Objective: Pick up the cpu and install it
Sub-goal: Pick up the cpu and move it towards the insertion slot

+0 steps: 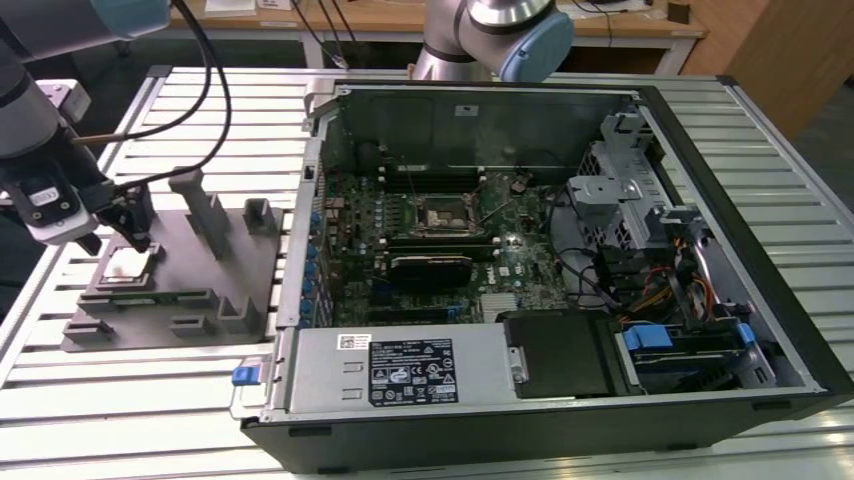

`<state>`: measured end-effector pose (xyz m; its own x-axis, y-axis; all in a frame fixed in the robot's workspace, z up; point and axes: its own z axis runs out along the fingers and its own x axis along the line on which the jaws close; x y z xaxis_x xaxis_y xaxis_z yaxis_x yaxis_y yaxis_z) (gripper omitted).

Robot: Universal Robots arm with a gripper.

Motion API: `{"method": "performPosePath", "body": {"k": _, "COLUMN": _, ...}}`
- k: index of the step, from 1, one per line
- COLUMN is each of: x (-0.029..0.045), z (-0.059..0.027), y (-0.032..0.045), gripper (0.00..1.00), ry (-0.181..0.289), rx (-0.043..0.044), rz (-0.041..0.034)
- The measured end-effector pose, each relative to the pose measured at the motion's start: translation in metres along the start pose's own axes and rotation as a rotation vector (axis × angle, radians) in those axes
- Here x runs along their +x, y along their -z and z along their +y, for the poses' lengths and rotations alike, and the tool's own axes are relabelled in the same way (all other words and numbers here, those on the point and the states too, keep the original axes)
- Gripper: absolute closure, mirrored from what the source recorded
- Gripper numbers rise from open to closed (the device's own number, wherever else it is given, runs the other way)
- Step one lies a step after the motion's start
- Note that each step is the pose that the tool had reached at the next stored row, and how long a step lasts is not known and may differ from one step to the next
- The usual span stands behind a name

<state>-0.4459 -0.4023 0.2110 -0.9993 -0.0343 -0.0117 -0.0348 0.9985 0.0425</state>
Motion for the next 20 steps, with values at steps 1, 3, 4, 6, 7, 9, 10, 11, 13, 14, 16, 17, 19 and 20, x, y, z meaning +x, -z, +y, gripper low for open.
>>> {"method": "performPosePath", "body": {"k": 1, "x": 0.0000, "z": 0.0000, "y": -0.0004, "gripper": 0.41, "ry": 0.000, "rx": 0.0000, "rz": -0.0001}}
{"method": "performPosePath", "body": {"k": 3, "x": 0.0000, "z": 0.0000, "y": -0.0010, "gripper": 0.41, "ry": 0.000, "rx": 0.0000, "rz": -0.0001}}
{"method": "performPosePath", "body": {"k": 4, "x": 0.0000, "z": -0.0001, "y": -0.0013, "gripper": 0.41, "ry": 0.000, "rx": 0.0000, "rz": 0.0000}}
{"method": "performPosePath", "body": {"k": 6, "x": 0.0000, "z": -0.0001, "y": -0.0020, "gripper": 0.41, "ry": 0.000, "rx": 0.0000, "rz": -0.0001}}
{"method": "performPosePath", "body": {"k": 7, "x": 0.0000, "z": -0.0001, "y": -0.0023, "gripper": 0.41, "ry": 0.000, "rx": 0.0000, "rz": -0.0001}}
{"method": "performPosePath", "body": {"k": 9, "x": 0.0000, "z": -0.0001, "y": -0.0029, "gripper": 0.41, "ry": 0.000, "rx": 0.0000, "rz": -0.0001}}
{"method": "performPosePath", "body": {"k": 10, "x": 0.0000, "z": -0.0001, "y": -0.0031, "gripper": 0.41, "ry": 0.000, "rx": 0.0000, "rz": 0.0000}}
{"method": "performPosePath", "body": {"k": 11, "x": 0.0000, "z": -0.0001, "y": -0.0034, "gripper": 0.41, "ry": 0.000, "rx": 0.0000, "rz": 0.0000}}
{"method": "performPosePath", "body": {"k": 13, "x": 0.0000, "z": -0.0002, "y": -0.0040, "gripper": 0.41, "ry": 0.000, "rx": 0.0000, "rz": -0.0001}}
{"method": "performPosePath", "body": {"k": 14, "x": 0.0001, "z": -0.0002, "y": -0.0043, "gripper": 0.41, "ry": 0.000, "rx": 0.0000, "rz": 0.0000}}
{"method": "performPosePath", "body": {"k": 16, "x": 0.0001, "z": -0.0002, "y": -0.0049, "gripper": 0.41, "ry": 0.000, "rx": 0.0000, "rz": -0.0001}}
{"method": "performPosePath", "body": {"k": 17, "x": 0.0001, "z": -0.0002, "y": -0.0052, "gripper": 0.41, "ry": 0.000, "rx": 0.0000, "rz": -0.0001}}
{"method": "performPosePath", "body": {"k": 19, "x": 0.0001, "z": -0.0002, "y": -0.0057, "gripper": 0.41, "ry": 0.000, "rx": 0.0000, "rz": 0.0000}}
{"method": "performPosePath", "body": {"k": 20, "x": 0.0001, "z": -0.0002, "y": -0.0060, "gripper": 0.41, "ry": 0.000, "rx": 0.0000, "rz": -0.0001}}
